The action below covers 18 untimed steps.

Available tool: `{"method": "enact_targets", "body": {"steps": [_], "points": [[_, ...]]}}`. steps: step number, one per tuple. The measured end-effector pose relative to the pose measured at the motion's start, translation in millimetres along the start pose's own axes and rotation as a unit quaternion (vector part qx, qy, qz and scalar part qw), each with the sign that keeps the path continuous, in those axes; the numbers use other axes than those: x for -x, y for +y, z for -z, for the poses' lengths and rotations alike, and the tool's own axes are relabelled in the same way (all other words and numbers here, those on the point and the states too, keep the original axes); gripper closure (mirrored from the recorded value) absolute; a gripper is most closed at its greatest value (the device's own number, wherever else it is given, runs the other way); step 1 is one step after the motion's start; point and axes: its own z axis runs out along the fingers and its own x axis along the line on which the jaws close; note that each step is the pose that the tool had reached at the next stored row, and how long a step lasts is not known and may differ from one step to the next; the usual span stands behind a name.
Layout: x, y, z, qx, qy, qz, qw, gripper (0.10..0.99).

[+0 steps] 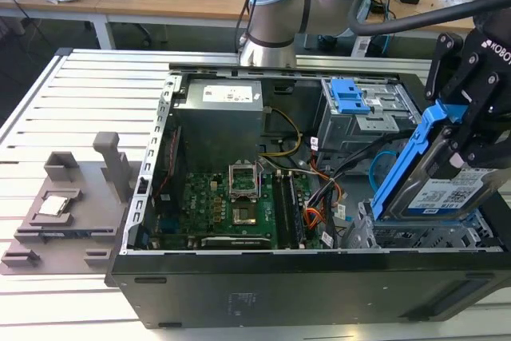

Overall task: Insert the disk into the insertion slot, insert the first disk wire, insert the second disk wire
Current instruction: 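Insert the disk into the insertion slot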

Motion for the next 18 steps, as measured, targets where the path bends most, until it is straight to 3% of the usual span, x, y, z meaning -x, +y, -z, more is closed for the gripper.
{"method": "enact_targets", "body": {"steps": [4,11,18], "points": [[5.1,0.0,-3.4,0.0000,0.0002,0.006,1.0000,0.722],[6.3,-0.2,-8.8,-0.0001,0.0003,0.007,1.0000,0.722],[6.4,-0.9,-27.5,0.0000,0.0003,0.007,1.0000,0.722]]}}
